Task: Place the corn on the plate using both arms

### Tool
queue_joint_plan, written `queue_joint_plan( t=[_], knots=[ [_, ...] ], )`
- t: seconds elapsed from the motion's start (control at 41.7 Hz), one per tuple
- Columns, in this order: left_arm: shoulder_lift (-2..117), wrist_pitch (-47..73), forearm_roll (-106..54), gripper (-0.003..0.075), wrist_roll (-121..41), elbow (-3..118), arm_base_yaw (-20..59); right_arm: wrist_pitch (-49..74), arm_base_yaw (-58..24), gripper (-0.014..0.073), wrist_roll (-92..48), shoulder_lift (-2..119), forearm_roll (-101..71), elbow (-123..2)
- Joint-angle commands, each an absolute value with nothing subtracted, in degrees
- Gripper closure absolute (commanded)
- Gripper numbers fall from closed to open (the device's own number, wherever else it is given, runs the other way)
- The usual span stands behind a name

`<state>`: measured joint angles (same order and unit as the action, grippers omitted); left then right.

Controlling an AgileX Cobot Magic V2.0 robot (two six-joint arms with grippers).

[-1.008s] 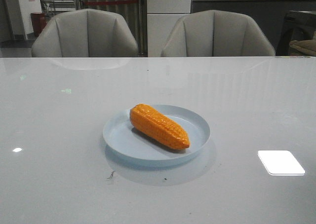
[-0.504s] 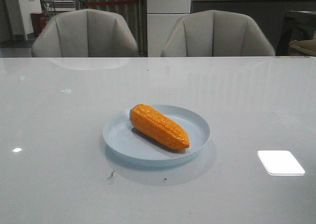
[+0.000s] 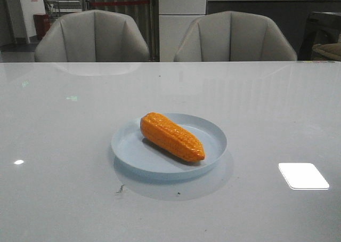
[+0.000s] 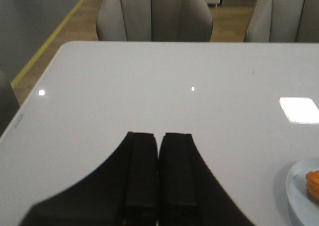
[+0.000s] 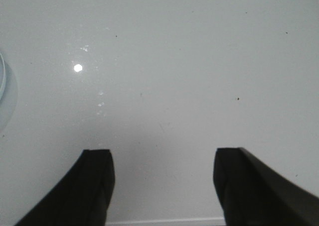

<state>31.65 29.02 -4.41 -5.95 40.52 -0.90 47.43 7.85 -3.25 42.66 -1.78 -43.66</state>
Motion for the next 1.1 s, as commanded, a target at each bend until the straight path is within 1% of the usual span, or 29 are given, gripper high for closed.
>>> queue_joint_plan(
  t=[0.0,0.144,0.384,0.624,0.792,1.08],
  knots=[
    [28.0,23.8,-4.4,0.0631,-6.0,40.1,-0.8,43.5,8.2,0.0059,-3.2,42.4,-1.9,-45.1],
    [21.8,19.3,-1.3,0.0631,-6.1,33.4,-0.8,43.5,8.2,0.0059,-3.2,42.4,-1.9,-45.1],
    [8.8,3.9,-0.9,0.0632,-6.1,20.1,-0.8,43.5,8.2,0.0059,-3.2,42.4,-1.9,-45.1],
    [-1.2,-1.2,-0.9,0.0632,-6.1,10.5,-0.8,43.5,8.2,0.0059,-3.2,42.4,-1.9,-45.1],
    [-1.3,-5.8,-0.9,0.0632,-6.1,5.0,0.0,43.7,8.2,0.0059,-3.2,42.4,-1.9,-45.1],
    [-1.3,-5.2,-0.9,0.0632,-6.1,-2.6,3.0,43.7,8.2,0.0059,-3.2,42.4,-1.9,-45.1]
  ],
)
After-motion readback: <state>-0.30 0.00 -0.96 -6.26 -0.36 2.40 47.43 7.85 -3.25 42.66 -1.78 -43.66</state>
